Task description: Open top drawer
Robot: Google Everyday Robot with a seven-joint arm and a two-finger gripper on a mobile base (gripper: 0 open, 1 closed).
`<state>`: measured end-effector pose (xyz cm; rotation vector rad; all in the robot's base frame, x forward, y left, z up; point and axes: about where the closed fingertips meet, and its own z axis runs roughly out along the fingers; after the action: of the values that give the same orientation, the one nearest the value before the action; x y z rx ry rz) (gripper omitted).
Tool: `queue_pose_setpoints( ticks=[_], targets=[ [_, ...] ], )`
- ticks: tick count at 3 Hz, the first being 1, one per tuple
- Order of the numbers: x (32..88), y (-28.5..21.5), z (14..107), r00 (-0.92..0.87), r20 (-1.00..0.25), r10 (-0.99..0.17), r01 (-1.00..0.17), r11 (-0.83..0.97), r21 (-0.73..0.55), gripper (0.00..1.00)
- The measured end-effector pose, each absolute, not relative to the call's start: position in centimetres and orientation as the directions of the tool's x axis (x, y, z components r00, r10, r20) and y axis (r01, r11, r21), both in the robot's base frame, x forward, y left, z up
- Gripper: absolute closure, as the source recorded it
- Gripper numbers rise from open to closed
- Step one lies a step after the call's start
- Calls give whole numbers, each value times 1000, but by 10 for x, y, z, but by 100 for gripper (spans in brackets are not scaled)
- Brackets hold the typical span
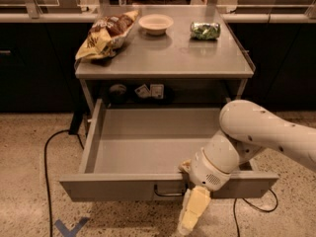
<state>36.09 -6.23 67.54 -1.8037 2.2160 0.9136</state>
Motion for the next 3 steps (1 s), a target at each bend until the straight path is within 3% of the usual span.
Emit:
queue_pose_setpoints(
  ticks=[3],
  targets=[
    [340, -69, 679, -302, -454, -838, -906, 105, 409, 0]
  ],
)
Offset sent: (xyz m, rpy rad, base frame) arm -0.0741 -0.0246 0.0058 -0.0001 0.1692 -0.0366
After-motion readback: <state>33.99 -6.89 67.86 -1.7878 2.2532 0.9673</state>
